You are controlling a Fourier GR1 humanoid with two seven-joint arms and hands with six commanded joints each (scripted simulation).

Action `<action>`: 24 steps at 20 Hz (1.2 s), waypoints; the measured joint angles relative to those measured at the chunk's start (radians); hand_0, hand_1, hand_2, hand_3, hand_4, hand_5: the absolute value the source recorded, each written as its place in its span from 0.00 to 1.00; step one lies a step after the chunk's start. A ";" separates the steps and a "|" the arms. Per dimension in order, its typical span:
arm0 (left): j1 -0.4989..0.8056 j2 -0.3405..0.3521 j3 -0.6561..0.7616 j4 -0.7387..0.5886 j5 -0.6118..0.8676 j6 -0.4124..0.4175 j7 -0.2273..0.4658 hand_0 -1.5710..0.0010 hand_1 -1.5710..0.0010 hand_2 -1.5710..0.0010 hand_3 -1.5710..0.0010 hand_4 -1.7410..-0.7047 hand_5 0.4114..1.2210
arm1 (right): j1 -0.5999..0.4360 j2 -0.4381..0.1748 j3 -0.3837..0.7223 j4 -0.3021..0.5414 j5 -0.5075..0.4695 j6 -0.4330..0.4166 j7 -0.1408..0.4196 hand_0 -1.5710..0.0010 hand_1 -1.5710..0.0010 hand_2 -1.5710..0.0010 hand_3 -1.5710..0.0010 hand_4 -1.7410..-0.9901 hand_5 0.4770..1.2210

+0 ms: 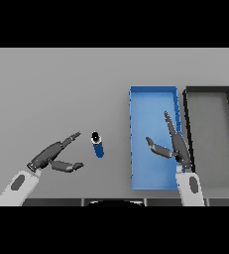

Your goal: Pick up the blue pipe and place it into the blue bin.

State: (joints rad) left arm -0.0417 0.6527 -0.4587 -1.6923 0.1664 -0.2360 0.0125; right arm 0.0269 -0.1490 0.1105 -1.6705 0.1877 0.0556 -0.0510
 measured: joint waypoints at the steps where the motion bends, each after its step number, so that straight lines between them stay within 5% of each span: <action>1: -0.010 -0.018 -0.022 0.010 -0.022 -0.004 0.000 1.00 1.00 1.00 1.00 0.62 0.07 | 0.007 -0.006 0.000 0.002 0.005 0.001 0.000 1.00 1.00 1.00 1.00 0.70 0.13; 19: -0.171 -0.368 -0.099 0.337 -0.145 0.100 -0.100 1.00 1.00 0.97 0.99 0.60 0.16 | 0.028 -0.005 -0.012 -0.006 -0.020 0.015 0.001 1.00 1.00 1.00 1.00 0.73 0.10; 22: -0.168 -0.399 -0.082 0.351 -0.081 0.062 -0.139 1.00 0.92 0.83 0.87 0.51 0.28 | 0.025 -0.007 -0.013 -0.001 -0.015 0.011 -0.006 1.00 1.00 1.00 1.00 0.74 0.11; 24: -0.165 -0.417 -0.075 0.345 -0.046 0.047 -0.139 0.89 0.74 0.63 0.62 0.42 0.46 | 0.015 -0.001 -0.013 0.008 -0.018 0.010 0.007 1.00 1.00 1.00 1.00 0.73 0.11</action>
State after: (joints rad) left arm -0.2068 0.2355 -0.5339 -1.3474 0.1205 -0.1888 -0.1261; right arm 0.0423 -0.1498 0.0971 -1.6624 0.1699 0.0655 -0.0439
